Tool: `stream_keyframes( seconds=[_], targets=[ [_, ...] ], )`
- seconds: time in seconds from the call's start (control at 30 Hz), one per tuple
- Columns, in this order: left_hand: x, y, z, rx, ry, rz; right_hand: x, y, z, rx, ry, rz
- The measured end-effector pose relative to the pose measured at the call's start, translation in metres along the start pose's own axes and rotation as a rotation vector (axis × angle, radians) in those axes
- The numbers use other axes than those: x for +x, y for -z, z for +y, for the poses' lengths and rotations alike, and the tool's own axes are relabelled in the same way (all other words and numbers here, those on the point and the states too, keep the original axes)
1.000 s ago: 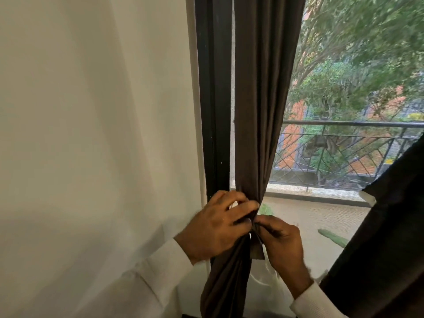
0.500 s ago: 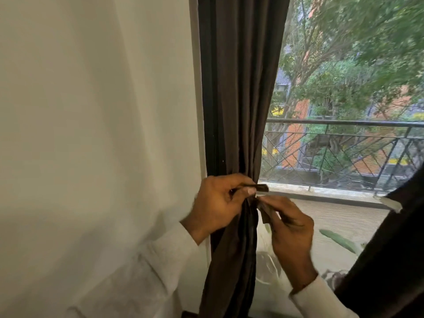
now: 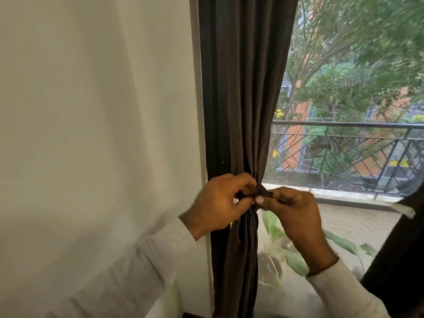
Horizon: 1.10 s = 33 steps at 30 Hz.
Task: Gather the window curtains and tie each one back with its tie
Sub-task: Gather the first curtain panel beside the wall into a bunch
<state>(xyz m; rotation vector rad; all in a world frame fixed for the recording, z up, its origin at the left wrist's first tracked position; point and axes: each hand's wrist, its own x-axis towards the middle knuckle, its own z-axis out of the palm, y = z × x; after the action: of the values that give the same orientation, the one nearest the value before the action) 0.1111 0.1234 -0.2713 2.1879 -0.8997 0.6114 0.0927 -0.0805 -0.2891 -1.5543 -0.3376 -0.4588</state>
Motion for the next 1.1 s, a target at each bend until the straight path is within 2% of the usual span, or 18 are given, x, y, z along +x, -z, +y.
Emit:
stream_keyframes(
  seconds=[0.1,0.23,0.3,0.4,0.5,0.6,0.73,0.83,0.9,1.03,1.1],
  targets=[
    [-0.018,-0.008,0.001,0.207,-0.102,0.081,0.001,0.000,0.000,0.015,-0.073,-0.025],
    [-0.034,-0.023,-0.008,0.427,-0.344,0.324,0.003,-0.002,-0.001,0.022,-0.129,-0.074],
    [-0.036,-0.027,-0.012,0.529,-0.460,0.360,0.005,-0.003,-0.004,-0.005,-0.125,-0.107],
    [-0.038,-0.029,-0.012,0.646,-0.516,0.373,0.008,-0.001,-0.008,-0.052,-0.085,-0.172],
    [-0.039,-0.029,-0.006,0.652,-0.433,0.403,0.008,0.001,-0.009,-0.082,-0.014,-0.238],
    [-0.035,-0.024,-0.004,0.600,-0.382,0.375,0.010,0.002,-0.007,-0.067,0.040,-0.222],
    [-0.033,-0.022,-0.004,0.375,-0.270,0.265,0.014,0.005,-0.005,-0.044,0.103,-0.261],
    [-0.032,-0.022,0.001,0.138,-0.082,0.267,0.017,0.007,-0.004,-0.060,0.125,-0.323],
    [-0.028,-0.020,-0.001,0.091,-0.057,0.240,0.021,0.008,-0.004,-0.055,0.135,-0.323],
    [-0.019,-0.011,0.002,0.124,0.097,0.014,0.028,0.006,0.002,-0.055,0.117,-0.314],
    [-0.014,-0.003,0.003,0.039,0.142,-0.123,0.029,0.003,0.006,-0.044,0.067,-0.317]
  ],
)
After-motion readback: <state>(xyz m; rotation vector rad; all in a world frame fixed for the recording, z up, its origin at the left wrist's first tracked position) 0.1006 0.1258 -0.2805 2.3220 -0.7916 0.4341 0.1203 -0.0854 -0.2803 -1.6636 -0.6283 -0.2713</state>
